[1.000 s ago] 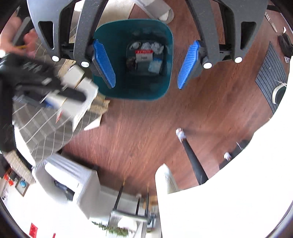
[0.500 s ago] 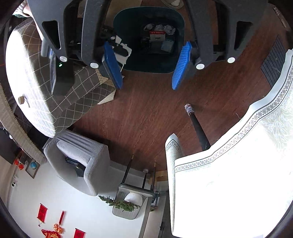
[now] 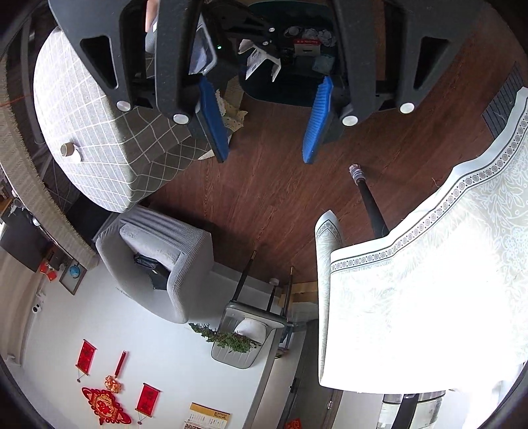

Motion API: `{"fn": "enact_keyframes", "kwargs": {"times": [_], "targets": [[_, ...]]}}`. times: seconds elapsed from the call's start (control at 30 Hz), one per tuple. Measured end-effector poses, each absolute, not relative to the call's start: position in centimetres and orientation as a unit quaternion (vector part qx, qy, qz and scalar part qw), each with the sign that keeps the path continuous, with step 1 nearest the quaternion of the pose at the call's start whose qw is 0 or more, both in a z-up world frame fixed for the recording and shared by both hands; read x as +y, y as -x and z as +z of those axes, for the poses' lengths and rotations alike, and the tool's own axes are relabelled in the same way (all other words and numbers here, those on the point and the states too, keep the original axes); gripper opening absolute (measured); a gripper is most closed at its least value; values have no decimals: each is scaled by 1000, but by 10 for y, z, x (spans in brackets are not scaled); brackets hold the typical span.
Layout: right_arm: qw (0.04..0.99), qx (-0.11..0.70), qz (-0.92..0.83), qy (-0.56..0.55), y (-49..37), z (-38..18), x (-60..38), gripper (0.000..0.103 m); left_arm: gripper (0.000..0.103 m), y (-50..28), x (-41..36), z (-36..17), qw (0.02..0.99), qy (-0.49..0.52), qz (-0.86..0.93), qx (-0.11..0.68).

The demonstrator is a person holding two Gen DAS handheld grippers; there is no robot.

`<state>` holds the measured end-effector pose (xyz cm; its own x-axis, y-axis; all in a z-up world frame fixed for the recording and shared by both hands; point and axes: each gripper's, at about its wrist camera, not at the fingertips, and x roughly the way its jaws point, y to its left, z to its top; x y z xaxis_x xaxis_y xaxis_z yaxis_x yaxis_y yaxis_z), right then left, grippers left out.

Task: Collect trash
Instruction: 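Open right tool to drop the QR-code carton into the bin, then move both open tools back over the table toward the lid and tape ring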

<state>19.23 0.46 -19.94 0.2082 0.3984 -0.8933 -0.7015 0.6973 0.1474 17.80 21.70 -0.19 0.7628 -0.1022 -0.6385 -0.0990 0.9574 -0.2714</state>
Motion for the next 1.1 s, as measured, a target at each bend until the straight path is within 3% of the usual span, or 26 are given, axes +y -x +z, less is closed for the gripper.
{"fn": "enact_keyframes", "kwargs": {"times": [0.1, 0.27, 1.1], "targets": [[759, 512, 365, 169, -185, -205, 9, 54, 48, -177, 212, 3, 931, 141, -4, 338], [755, 506, 368, 194, -176, -210, 11, 66, 48, -174, 204, 16, 937, 142, -15, 320], [826, 376, 387, 167, -151, -96, -45, 66, 48, -177, 167, 40, 947, 134, -25, 292]]}}
